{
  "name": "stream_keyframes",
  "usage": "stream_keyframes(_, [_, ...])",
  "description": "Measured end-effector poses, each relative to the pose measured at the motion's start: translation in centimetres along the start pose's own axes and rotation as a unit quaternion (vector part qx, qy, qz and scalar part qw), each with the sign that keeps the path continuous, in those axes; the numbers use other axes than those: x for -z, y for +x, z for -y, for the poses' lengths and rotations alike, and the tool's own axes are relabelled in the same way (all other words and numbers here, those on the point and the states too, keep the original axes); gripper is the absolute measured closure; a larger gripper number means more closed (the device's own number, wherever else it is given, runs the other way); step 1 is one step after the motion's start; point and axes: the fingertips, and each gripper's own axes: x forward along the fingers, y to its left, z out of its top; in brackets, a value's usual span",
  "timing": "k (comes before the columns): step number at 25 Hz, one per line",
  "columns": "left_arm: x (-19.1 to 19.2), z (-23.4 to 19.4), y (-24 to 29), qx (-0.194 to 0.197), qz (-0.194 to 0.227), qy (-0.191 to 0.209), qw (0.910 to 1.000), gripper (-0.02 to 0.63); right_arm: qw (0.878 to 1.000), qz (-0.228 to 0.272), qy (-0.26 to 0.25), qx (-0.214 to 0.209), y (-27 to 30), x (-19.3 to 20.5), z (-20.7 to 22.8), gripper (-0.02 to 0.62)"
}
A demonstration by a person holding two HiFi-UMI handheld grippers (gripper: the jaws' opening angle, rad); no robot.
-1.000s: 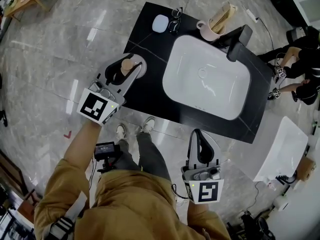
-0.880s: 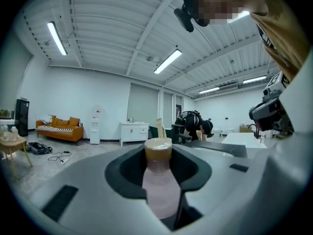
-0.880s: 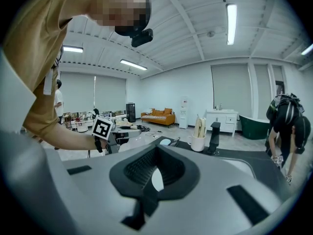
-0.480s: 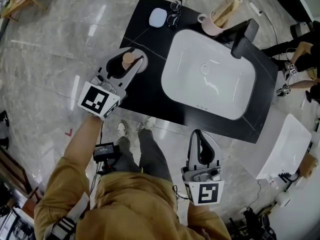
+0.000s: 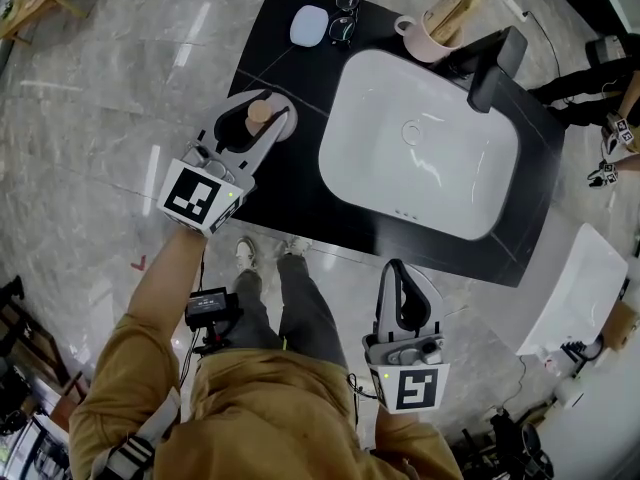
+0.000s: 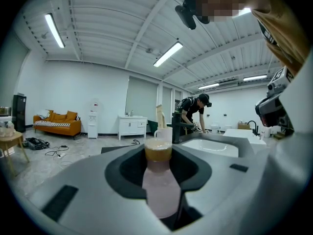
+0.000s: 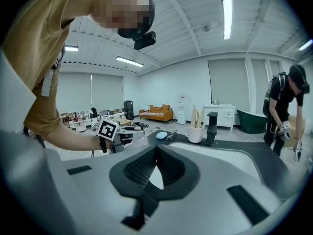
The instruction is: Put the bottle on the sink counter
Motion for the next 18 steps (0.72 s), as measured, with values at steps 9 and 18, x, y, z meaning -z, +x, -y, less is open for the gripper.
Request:
stream_keyframes(9, [1.1, 0.0, 1.0, -0.002, -0.016, 0.008, 0.9998, 0.479, 1.000, -0.016, -0.018, -0.012, 0.1, 1.6, 0.6, 0.589])
stream_keyframes(18, [2.0, 0.1, 1.7, -0.002, -0.022, 0.012, 0.9997, 0.477, 1.000, -0.020, -0.015, -0.016, 0.6, 1.9, 1.0, 0.589])
